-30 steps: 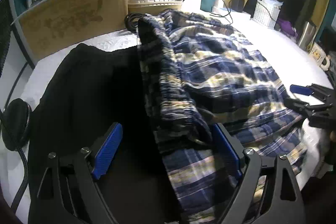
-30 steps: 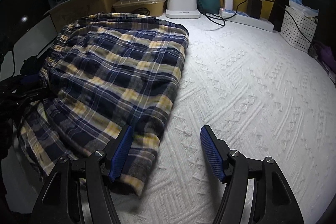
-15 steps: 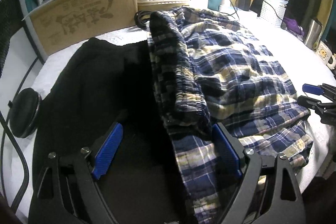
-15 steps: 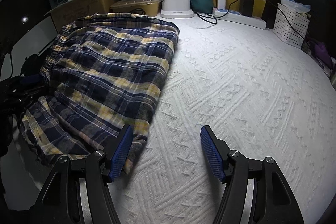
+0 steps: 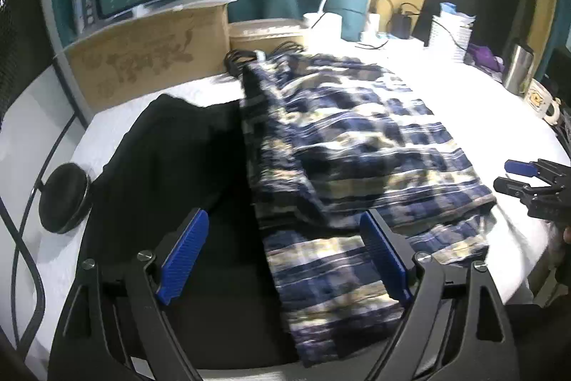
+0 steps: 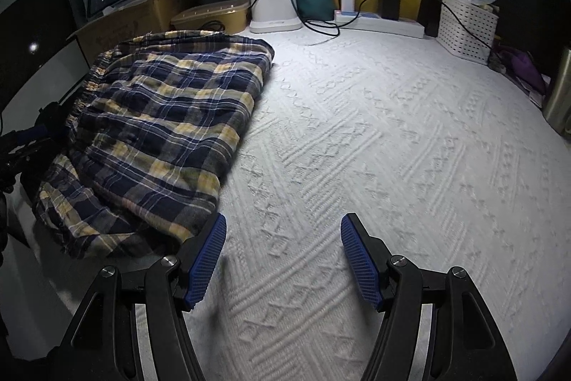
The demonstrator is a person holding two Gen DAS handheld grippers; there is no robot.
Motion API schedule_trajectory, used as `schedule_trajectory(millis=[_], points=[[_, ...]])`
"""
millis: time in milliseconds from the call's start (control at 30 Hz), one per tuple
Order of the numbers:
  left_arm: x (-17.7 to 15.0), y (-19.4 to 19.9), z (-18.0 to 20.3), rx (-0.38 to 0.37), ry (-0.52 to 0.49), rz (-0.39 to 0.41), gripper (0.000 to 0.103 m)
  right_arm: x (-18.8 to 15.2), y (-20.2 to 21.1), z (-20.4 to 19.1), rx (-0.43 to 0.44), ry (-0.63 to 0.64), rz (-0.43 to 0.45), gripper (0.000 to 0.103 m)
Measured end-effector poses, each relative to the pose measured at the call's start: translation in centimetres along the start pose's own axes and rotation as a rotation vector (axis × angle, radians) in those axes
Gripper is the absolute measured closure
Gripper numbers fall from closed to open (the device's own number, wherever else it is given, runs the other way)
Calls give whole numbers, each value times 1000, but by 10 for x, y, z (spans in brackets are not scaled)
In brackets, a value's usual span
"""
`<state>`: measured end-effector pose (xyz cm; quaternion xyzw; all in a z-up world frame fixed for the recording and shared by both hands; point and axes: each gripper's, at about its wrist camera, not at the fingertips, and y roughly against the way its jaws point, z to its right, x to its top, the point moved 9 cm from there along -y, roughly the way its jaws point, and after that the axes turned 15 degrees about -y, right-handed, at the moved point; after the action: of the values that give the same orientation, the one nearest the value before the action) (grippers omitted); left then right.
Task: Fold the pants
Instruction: 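Release the folded pants and pull both grippers back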
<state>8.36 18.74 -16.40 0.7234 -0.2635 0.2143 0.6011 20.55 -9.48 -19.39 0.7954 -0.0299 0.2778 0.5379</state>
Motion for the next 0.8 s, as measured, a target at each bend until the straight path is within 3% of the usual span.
schedule_trajectory(millis=[633, 800], points=[[25, 14, 85, -126, -103, 47, 16, -23, 46, 41, -45, -73, 60, 34], [33, 23, 101, -182, -91, 70, 16, -28, 60, 54, -59, -92, 82, 34]])
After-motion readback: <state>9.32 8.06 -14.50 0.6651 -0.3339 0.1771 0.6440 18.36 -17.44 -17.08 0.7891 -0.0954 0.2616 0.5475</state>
